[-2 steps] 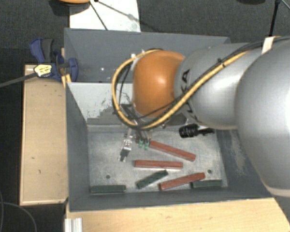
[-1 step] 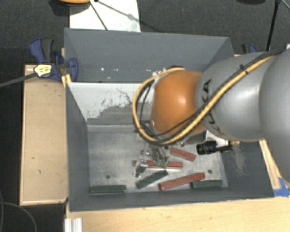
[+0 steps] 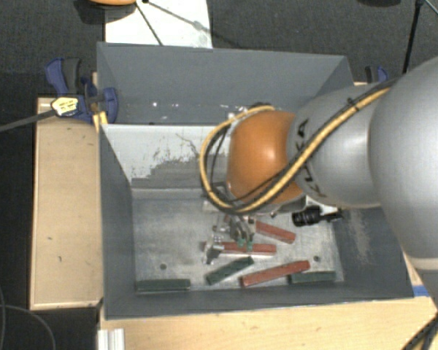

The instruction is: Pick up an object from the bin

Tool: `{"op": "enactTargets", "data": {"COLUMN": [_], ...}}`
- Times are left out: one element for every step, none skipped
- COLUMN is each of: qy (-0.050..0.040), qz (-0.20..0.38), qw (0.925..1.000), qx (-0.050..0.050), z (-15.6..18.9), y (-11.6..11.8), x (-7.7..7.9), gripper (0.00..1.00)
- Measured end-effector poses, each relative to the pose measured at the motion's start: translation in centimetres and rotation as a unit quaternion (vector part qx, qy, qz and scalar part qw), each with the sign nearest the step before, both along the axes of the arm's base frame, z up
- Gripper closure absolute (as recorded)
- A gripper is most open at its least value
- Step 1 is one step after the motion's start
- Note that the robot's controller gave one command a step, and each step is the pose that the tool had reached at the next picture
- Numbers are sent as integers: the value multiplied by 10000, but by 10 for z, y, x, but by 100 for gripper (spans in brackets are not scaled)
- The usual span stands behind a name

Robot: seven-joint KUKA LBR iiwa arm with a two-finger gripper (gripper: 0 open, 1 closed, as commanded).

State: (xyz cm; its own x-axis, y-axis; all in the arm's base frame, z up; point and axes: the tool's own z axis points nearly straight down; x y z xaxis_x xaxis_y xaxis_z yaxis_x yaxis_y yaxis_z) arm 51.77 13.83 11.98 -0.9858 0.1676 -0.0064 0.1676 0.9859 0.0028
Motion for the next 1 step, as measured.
{"op": "enactTargets", "data": {"qy": [34], "qz": [149], "qw": [9999], "qx": [-11], "z": [-30], "y": [-14], "x": [21], "gripper": [0]}}
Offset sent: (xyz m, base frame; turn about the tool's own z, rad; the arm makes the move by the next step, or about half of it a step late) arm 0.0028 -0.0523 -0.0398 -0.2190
